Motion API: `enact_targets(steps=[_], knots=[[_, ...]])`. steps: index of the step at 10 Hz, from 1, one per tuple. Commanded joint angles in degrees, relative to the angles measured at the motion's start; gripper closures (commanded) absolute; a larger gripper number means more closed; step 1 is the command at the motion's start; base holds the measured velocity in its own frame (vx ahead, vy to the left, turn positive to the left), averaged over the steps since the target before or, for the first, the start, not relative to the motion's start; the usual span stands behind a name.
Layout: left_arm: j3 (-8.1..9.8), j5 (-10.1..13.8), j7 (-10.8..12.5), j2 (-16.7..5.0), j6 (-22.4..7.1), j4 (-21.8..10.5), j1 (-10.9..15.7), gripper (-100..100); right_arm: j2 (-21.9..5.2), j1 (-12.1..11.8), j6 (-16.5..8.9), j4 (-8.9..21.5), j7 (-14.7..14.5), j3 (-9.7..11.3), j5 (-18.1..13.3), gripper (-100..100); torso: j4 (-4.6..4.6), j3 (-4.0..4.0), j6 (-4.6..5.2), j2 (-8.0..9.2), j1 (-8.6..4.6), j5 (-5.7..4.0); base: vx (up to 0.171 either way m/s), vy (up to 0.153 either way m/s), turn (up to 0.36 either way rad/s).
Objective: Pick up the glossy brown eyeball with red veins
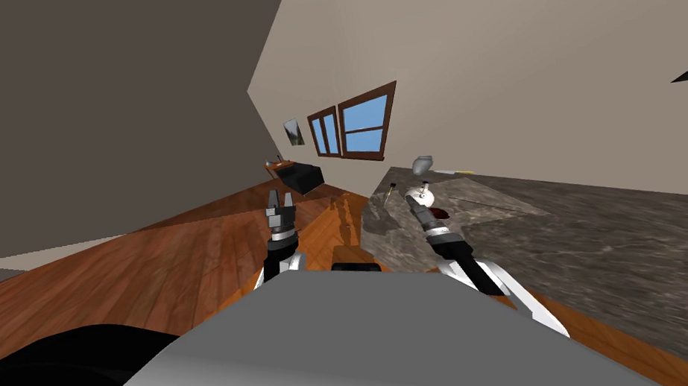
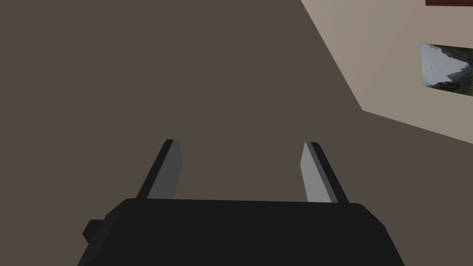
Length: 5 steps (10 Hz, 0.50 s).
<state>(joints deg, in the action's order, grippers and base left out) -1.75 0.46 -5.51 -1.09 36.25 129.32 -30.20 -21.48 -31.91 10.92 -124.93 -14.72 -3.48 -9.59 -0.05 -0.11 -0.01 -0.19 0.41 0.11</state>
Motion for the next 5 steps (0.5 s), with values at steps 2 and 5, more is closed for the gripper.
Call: enact_targets(steps=[2, 5], knots=[[0.0, 0.0, 0.0, 0.0, 0.0, 0.0, 0.0, 0, -3.5, -1.1, -1.5, 1.8, -0.9, -1.1, -0.4, -100, 0.01, 0.02, 0.0, 0.03, 0.01, -0.01, 0.029, 0.103, -0.007], [0.0, 0.0, 0.0, 0.0, 0.0, 0.0, 0.0, 0, -8.8, -3.2, -4.8, 4.7, -2.9, -2.2, -1.7, -100, -0.01, -0.04, 0.01, -0.08, 0.17, 0.02, 0.069, 0.141, -0.009]])
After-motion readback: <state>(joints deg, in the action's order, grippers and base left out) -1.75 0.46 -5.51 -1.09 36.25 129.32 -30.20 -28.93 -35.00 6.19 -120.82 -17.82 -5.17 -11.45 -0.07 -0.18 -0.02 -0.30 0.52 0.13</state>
